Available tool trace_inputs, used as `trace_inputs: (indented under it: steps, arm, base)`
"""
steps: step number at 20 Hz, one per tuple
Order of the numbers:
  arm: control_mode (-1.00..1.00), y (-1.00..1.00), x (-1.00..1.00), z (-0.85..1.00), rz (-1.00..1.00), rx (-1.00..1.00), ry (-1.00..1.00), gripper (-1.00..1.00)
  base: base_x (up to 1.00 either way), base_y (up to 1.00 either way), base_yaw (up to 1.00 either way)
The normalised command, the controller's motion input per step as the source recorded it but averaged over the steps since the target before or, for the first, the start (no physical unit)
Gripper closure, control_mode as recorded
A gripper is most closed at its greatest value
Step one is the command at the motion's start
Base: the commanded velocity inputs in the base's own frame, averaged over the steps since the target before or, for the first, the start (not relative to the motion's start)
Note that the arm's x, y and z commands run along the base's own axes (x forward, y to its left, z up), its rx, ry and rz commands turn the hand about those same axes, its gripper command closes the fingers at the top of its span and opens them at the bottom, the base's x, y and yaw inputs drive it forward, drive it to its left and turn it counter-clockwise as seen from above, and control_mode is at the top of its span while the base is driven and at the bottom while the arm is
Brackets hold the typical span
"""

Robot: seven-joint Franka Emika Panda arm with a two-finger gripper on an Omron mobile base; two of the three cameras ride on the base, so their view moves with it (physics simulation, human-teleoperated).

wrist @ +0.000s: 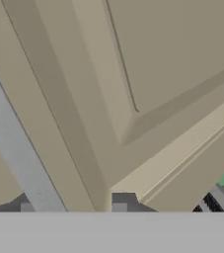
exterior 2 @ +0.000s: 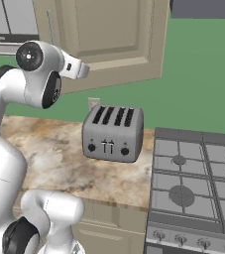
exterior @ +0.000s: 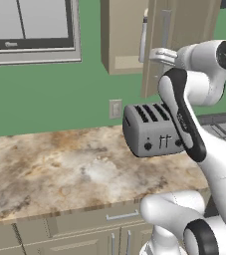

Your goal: Open the cabinet. Pick the spray and place it next to the sink. Then close the cabinet.

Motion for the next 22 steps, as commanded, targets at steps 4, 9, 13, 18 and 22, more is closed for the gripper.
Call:
trace_inputs:
  steps: [4,9,13,18,22]
  arm:
    - [-1.00,-1.00,-0.28,-0.04,-0.01,0.06,0.00,1.00]
    - [-1.00,-1.00,-0.08,-0.10,-0.02,0.03,0.03,1.00]
    - [-1.00,-1.00,-0.01,-0.08,-0.02,0.00,0.04,1.00]
    - [-1.00,-1.00,0.00,-0.06,-0.01,0.00,0.05,1.00]
    - [-1.00,-1.00,0.00,-0.05,0.00,0.00,0.05,1.00]
  base:
    - [0.00,0.00,0.00]
    - [0.00,0.00,0.00]
    - [0.00,0.00,0.00]
    - [0.00,0.00,0.00]
    - [0.00,0.00,0.00]
